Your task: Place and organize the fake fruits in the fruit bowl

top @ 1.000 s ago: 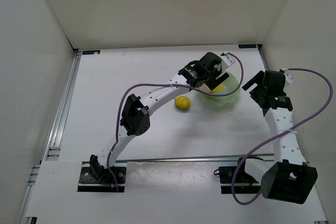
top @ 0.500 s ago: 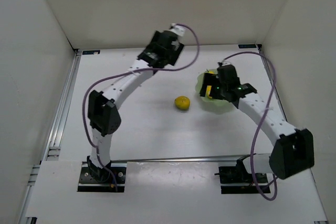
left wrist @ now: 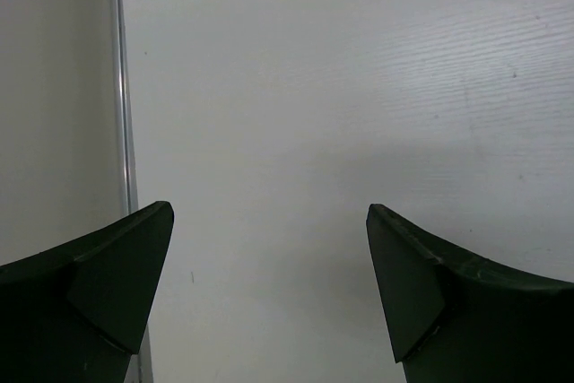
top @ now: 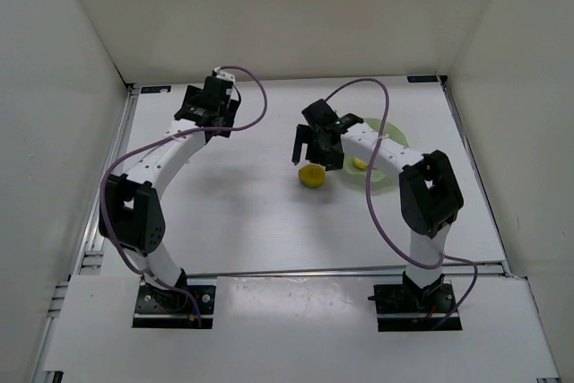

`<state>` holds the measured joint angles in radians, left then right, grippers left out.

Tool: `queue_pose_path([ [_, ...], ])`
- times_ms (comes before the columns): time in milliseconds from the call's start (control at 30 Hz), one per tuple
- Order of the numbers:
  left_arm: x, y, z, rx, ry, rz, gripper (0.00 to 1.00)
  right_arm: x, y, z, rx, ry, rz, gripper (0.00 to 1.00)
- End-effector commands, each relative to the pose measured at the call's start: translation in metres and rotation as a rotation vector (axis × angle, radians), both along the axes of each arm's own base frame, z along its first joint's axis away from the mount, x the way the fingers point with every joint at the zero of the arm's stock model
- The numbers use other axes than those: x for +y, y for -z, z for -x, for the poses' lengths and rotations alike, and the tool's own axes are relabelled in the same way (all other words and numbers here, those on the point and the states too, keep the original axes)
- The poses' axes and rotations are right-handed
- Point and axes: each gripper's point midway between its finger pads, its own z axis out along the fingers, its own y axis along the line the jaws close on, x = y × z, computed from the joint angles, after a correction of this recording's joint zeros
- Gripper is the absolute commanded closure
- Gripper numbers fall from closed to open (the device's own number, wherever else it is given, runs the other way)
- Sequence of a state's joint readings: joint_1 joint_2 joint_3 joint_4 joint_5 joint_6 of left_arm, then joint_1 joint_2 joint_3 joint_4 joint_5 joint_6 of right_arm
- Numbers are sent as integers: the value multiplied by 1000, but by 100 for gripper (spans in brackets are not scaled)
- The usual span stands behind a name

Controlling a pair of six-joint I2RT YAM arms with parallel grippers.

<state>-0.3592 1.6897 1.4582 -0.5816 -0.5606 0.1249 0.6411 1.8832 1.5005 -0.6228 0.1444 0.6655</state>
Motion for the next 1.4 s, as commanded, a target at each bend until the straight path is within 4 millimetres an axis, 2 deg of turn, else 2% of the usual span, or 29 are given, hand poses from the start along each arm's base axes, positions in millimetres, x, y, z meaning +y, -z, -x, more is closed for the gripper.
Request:
queue_pose_path([
  [0, 10, -16, 13, -41, -1, 67, 0, -9, 13, 17, 114, 112, 28, 0],
  [67, 11, -7, 16, -21, -2, 60, 0, -6, 18, 20, 148, 113, 23, 0],
  [100, 11, -7, 16, -21, -2, 60, 0, -4, 30, 28, 186, 101, 43, 0],
  [167, 11, 2, 17, 1, -3, 52, 0, -4, 38, 27, 204, 102, 59, 0],
  [300, 11, 2, 17, 1, -3, 52, 0, 0, 57, 22, 227, 103, 78, 0],
  [333, 11, 2, 17, 1, -3, 52, 0, 2, 54, 20, 220, 103, 72, 0],
  [433, 11, 2, 17, 1, -3, 52, 0, 4, 57, 12, 189, 109, 68, 15],
  [467, 11, 2, 17, 1, -3, 52, 0, 2, 59, 14, 196, 109, 74, 26],
  [533, 11, 2, 17, 1, -3, 52, 0, 6, 51, 13, 164, 94, 68, 39],
  [600, 12, 6, 19, 11, -3, 49, 0, 11, 36, 13, 120, 38, 57, 49],
  [633, 12, 6, 19, 11, -3, 49, 0, 16, 29, 16, 103, 4, 55, 50],
  [667, 13, 9, 21, 22, 2, 39, 0, 21, 9, 15, 57, -34, 36, 52],
  [733, 15, 8, 23, 21, 2, 27, 0, 26, -12, 17, 1, -67, 5, 55],
  [767, 20, 13, 27, 37, -12, 8, 0, 28, -41, 15, -66, -67, -50, 56],
  [800, 23, 17, 30, 52, -13, -15, 0, 20, -53, 10, -98, -47, -74, 56],
  [833, 26, 16, 33, 49, -23, -24, 0, 4, -63, 0, -129, -4, -94, 56],
  [867, 29, 19, 35, 57, -27, -43, 0, -9, -79, -1, -173, 34, -134, 56],
  [900, 32, 26, 39, 75, -34, -58, 0, -23, -86, -6, -194, 80, -142, 56],
  [933, 39, 25, 42, 72, -54, -68, 0, -51, -88, -17, -210, 150, -132, 56],
  [967, 41, 24, 45, 75, -49, -74, 0, -68, -97, -21, -238, 192, -128, 56],
  [1000, 42, 31, 49, 93, -48, -81, 0, -84, -91, -27, -238, 227, -96, 56],
  [1033, 42, 28, 50, 85, -48, -78, 0, -117, -83, -34, -219, 297, -59, 56],
  [1100, 47, 33, 52, 97, -59, -82, 0, -144, -68, -35, -162, 331, -20, 55],
  [1133, 51, 33, 52, 97, -68, -81, 0, -162, -58, -45, -135, 357, -9, 52],
  [1233, 54, 33, 52, 98, -77, -81, 0, -186, -35, -51, -51, 348, 44, 48],
  [1267, 54, 29, 50, 89, -77, -78, 0, -189, -43, -59, -65, 350, 44, 35],
  [1300, 54, 29, 50, 89, -77, -78, 0, -197, -41, -58, -40, 368, 54, 20],
  [1367, 55, 25, 51, 78, -84, -81, 0, -204, -45, -60, -49, 378, 64, 0],
])
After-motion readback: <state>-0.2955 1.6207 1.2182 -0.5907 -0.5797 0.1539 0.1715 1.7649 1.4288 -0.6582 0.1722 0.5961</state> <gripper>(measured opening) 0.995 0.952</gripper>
